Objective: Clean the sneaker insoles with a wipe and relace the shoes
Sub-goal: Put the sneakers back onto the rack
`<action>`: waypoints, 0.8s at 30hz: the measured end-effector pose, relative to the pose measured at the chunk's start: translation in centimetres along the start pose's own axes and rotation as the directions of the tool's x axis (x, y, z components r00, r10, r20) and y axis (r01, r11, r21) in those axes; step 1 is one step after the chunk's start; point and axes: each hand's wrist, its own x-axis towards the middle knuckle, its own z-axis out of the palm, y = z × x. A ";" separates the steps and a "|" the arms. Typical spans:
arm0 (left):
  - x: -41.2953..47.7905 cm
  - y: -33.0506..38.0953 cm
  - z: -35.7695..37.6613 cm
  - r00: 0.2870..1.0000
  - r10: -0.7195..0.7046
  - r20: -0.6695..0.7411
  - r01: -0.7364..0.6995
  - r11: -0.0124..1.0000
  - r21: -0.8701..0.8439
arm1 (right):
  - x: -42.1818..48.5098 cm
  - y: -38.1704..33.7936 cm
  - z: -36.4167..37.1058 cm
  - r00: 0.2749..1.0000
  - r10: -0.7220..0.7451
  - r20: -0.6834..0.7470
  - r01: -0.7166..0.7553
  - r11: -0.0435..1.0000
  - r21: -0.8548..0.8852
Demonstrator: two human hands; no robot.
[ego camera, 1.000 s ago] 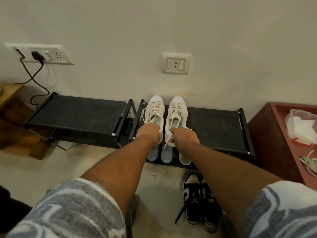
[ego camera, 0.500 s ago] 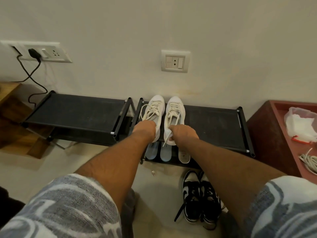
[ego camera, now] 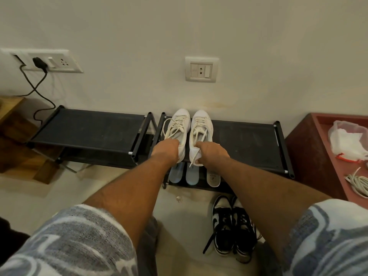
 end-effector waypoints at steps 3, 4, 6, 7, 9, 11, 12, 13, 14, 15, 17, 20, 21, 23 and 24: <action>-1.3 -0.3 0.6 0.994 -0.021 -0.111 0.011 0.996 -0.088 | -1.5 0.9 1.1 0.992 -0.007 -0.126 0.019 0.995 0.095; -1.9 -0.3 0.8 0.989 -0.025 -0.148 0.008 0.993 -0.114 | -2.2 1.4 1.6 0.984 -0.002 -0.179 0.024 0.993 0.117; -3.4 0.1 1.4 0.973 -0.019 -0.229 -0.019 0.987 -0.162 | -4.0 2.5 2.5 0.960 0.008 -0.280 0.036 0.988 0.150; -4.3 0.5 1.9 0.958 -0.022 -0.286 -0.035 0.981 -0.192 | -5.0 3.2 2.9 0.950 0.015 -0.313 0.039 0.985 0.166; -6.5 1.5 3.0 0.913 -0.047 -0.404 -0.056 0.970 -0.238 | -7.1 4.8 3.8 0.946 0.044 -0.321 0.018 0.982 0.187; -8.3 2.6 4.6 0.878 -0.083 -0.471 -0.059 0.958 -0.280 | -9.3 6.5 4.9 0.953 0.085 -0.292 -0.031 0.983 0.184; -9.2 3.6 5.8 0.881 -0.077 -0.467 -0.084 0.946 -0.314 | -10.6 7.7 5.8 0.955 0.119 -0.272 -0.071 0.981 0.179; -9.9 4.7 7.2 0.893 -0.051 -0.446 -0.114 0.935 -0.336 | -11.9 8.9 6.8 0.955 0.152 -0.254 -0.106 0.977 0.186; -10.4 5.4 8.2 0.912 -0.012 -0.410 -0.141 0.930 -0.341 | -12.9 9.8 7.8 0.957 0.171 -0.233 -0.128 0.974 0.189; -11.0 6.4 9.6 0.933 0.034 -0.359 -0.163 0.928 -0.335 | -14.1 10.9 9.0 0.959 0.192 -0.207 -0.152 0.969 0.193; -11.9 9.0 12.7 0.963 0.120 -0.242 -0.199 0.919 -0.339 | -16.2 13.3 11.8 0.957 0.243 -0.156 -0.209 0.956 0.206; -13.0 12.6 17.7 0.978 0.190 -0.081 -0.206 0.910 -0.361 | -18.4 15.9 15.7 0.949 0.309 -0.057 -0.291 0.932 0.217; -13.2 13.8 19.2 0.977 0.207 -0.043 -0.208 0.906 -0.369 | -18.7 16.5 16.9 0.946 0.324 -0.022 -0.313 0.925 0.214; -13.5 15.9 22.2 0.972 0.233 0.027 -0.205 0.900 -0.385 | -18.9 17.4 19.0 0.931 0.363 0.028 -0.360 0.905 0.226; -13.7 16.8 23.5 0.967 0.243 0.070 -0.197 0.897 -0.396 | -18.9 17.7 20.1 0.921 0.386 0.052 -0.387 0.890 0.243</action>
